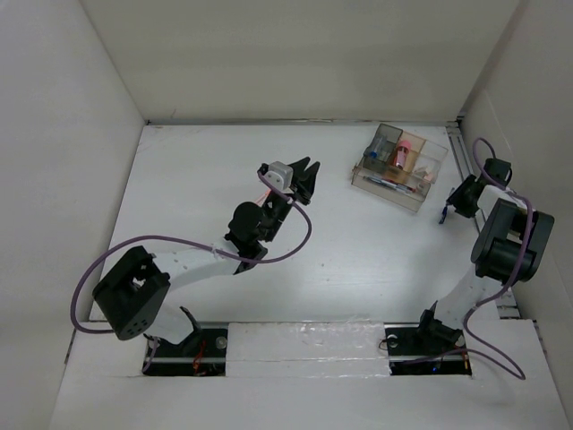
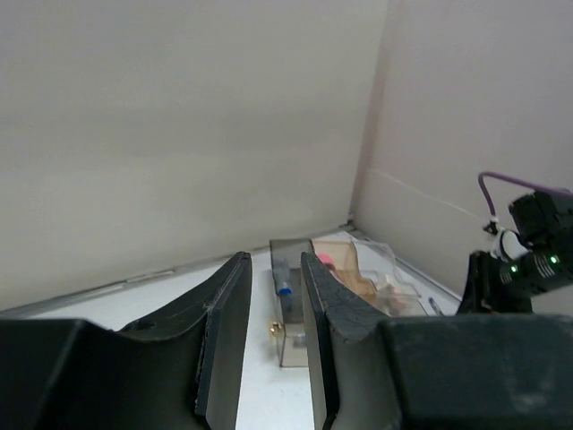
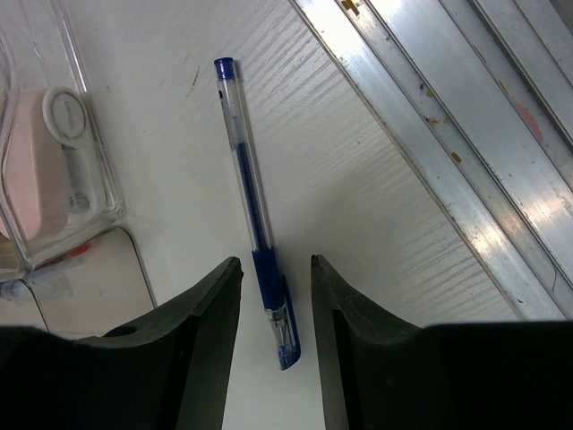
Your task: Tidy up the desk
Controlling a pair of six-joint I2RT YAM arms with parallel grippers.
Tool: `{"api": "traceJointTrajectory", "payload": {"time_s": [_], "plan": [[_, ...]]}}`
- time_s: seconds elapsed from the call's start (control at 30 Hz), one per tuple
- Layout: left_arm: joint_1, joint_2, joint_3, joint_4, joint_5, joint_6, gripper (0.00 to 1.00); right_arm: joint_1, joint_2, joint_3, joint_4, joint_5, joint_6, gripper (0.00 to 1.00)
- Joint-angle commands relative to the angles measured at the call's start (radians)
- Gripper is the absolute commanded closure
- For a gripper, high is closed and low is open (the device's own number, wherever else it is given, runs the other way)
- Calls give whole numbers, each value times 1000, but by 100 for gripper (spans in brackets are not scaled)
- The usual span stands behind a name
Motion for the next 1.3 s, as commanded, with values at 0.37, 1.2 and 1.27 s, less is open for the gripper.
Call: {"api": "traceJointTrajectory", "payload": {"time_s": [0.37,1.2,1.27], "plan": [[7,-32,-3,69,83,-83,74,37,58,63,-6,61,13,69],[7,-73,-43,94,71,-70,73,67,153,230,-245,115,-59,82],[7,-66,-40,92,77,-79,73,67,150,219,-239,112,-60,93]]}}
